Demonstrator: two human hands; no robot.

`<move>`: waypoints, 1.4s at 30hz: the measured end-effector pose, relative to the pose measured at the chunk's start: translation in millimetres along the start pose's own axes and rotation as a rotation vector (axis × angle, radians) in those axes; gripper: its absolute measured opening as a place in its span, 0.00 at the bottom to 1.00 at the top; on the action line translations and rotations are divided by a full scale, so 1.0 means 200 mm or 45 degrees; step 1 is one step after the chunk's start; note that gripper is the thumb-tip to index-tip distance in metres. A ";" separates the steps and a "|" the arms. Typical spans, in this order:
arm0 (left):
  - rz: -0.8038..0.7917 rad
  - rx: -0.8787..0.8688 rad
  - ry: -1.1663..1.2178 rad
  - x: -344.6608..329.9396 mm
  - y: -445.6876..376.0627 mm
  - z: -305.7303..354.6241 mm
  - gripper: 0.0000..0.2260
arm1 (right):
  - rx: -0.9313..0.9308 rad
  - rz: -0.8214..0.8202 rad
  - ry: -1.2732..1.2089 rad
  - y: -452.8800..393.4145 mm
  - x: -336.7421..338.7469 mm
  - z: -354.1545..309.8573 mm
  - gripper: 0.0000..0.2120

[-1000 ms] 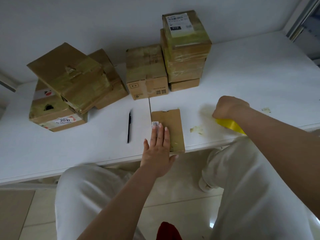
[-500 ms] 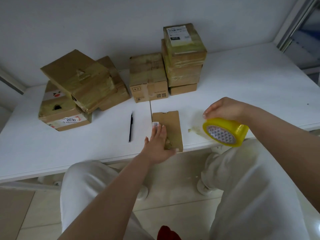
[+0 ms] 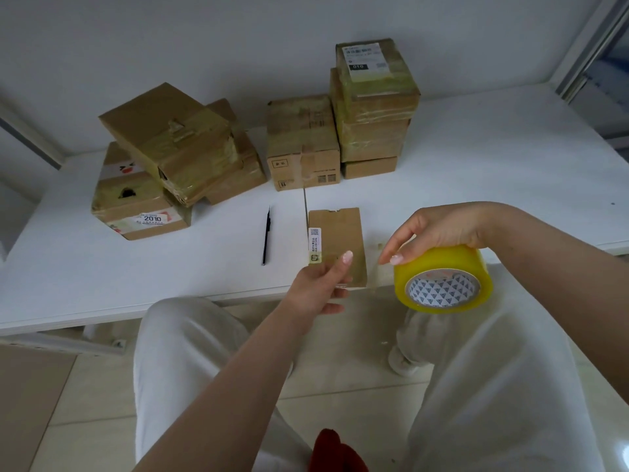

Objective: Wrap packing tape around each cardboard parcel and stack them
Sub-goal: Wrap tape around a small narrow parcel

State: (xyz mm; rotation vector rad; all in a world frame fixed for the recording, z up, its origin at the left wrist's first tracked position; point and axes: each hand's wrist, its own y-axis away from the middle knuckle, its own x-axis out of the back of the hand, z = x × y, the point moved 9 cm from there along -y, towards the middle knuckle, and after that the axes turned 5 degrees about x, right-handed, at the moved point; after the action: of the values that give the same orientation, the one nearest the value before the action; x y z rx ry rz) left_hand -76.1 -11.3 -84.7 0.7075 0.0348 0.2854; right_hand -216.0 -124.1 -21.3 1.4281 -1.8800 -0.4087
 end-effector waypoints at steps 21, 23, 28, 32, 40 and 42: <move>0.153 -0.117 0.147 0.07 -0.03 -0.10 0.09 | -0.027 -0.114 -0.039 -0.02 -0.07 0.07 0.22; 0.356 -0.262 -0.153 0.17 -0.05 0.01 0.11 | -0.045 0.029 -0.068 -0.05 -0.03 0.08 0.20; 0.633 -0.407 -0.760 0.21 -0.09 0.20 0.10 | -0.062 0.342 0.214 -0.15 0.06 -0.02 0.15; 0.748 -0.398 -1.198 0.19 -0.12 0.25 0.12 | -0.076 0.344 0.295 -0.22 0.05 -0.05 0.14; 0.882 -0.496 -1.609 0.15 -0.13 0.28 0.16 | -0.115 0.316 0.424 -0.33 0.04 -0.06 0.14; 0.877 -0.518 -1.670 0.14 -0.13 0.28 0.17 | -0.136 0.315 0.433 -0.34 0.04 -0.06 0.15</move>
State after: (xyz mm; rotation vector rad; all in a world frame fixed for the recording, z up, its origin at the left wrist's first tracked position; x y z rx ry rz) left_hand -35.4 -58.7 -57.3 0.3690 -1.4970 0.4185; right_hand -162.0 -152.0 -53.2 1.0989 -1.7014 -0.1324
